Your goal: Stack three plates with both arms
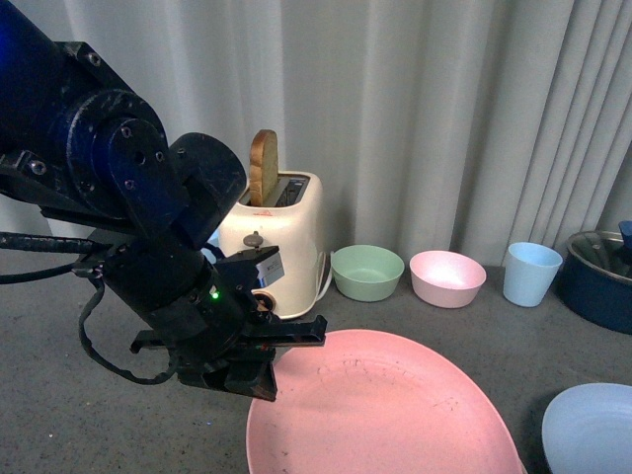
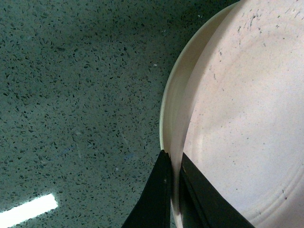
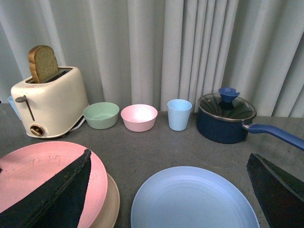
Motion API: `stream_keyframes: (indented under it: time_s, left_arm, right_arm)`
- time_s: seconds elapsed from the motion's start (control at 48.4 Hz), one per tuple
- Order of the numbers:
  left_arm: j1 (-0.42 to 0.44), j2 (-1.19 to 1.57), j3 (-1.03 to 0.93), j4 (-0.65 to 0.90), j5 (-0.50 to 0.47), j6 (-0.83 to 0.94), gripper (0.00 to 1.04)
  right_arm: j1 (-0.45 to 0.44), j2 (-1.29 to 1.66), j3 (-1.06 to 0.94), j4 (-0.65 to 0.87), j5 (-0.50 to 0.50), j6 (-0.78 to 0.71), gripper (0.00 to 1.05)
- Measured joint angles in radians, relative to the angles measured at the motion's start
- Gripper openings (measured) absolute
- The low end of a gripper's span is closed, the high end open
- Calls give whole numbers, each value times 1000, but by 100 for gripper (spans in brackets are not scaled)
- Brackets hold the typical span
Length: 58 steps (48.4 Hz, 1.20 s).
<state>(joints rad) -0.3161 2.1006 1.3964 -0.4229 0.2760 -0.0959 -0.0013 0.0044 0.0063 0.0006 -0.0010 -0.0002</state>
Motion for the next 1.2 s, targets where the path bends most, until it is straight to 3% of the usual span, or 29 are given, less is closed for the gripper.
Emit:
stream_keyframes:
  time_s: [0.931,1.2]
  left_arm:
    - [-43,44,5,57,-25,-18,4]
    - [-37,42,5,39,-50,-12,44]
  right_arm:
    - [0,0,0,0,0,0,97]
    - [0,0,0,0,0,0,97]
